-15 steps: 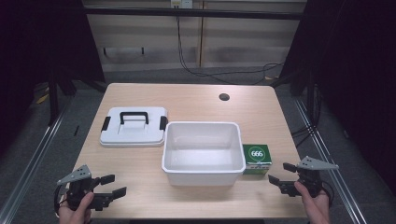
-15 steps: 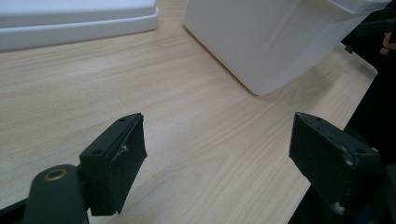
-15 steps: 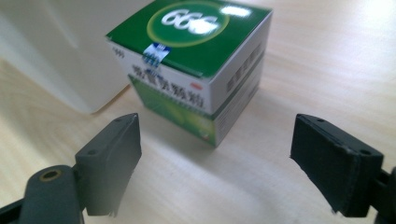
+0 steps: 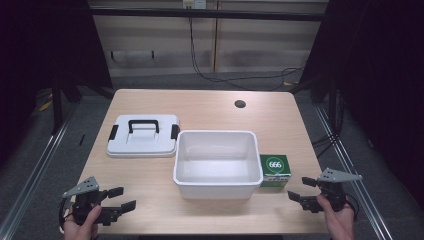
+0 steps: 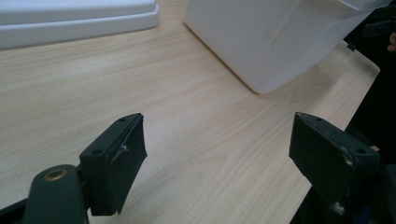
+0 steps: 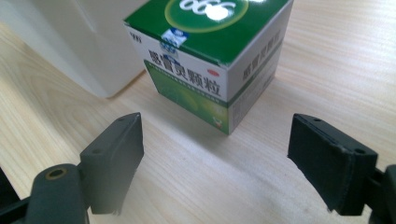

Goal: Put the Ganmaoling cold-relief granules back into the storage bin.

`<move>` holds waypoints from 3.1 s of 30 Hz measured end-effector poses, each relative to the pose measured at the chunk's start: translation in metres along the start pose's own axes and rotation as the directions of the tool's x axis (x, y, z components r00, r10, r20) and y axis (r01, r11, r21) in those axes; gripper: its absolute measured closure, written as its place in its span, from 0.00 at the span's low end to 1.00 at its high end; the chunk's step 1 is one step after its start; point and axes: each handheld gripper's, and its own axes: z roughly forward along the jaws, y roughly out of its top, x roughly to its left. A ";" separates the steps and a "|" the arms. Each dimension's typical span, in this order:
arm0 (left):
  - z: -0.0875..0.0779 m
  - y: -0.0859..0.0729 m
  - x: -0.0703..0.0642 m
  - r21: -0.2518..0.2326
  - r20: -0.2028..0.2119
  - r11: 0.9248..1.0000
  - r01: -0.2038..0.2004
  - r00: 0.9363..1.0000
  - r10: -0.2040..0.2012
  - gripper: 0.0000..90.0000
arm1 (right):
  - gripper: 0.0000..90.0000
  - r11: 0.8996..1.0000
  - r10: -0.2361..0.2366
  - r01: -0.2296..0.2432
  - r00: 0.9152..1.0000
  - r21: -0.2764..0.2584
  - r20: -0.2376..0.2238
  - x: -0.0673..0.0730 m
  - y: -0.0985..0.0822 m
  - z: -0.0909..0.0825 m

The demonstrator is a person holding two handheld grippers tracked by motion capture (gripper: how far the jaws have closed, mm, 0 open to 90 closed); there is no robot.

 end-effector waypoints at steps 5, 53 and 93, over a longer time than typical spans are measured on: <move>-0.001 0.000 0.000 -0.009 0.003 1.000 0.010 1.000 -0.010 0.21 | 0.17 0.999 0.015 -0.014 0.999 0.040 -0.037 -0.002 0.009 -0.005; -0.002 -0.002 -0.001 -0.008 0.001 1.000 0.012 1.000 -0.012 0.21 | 0.16 0.956 -0.273 0.287 0.946 0.057 -0.176 -0.005 0.101 -0.006; -0.002 -0.002 0.000 -0.005 0.011 1.000 0.011 1.000 -0.011 0.21 | 0.10 0.674 -0.491 0.638 0.764 0.373 -0.418 0.004 0.153 0.055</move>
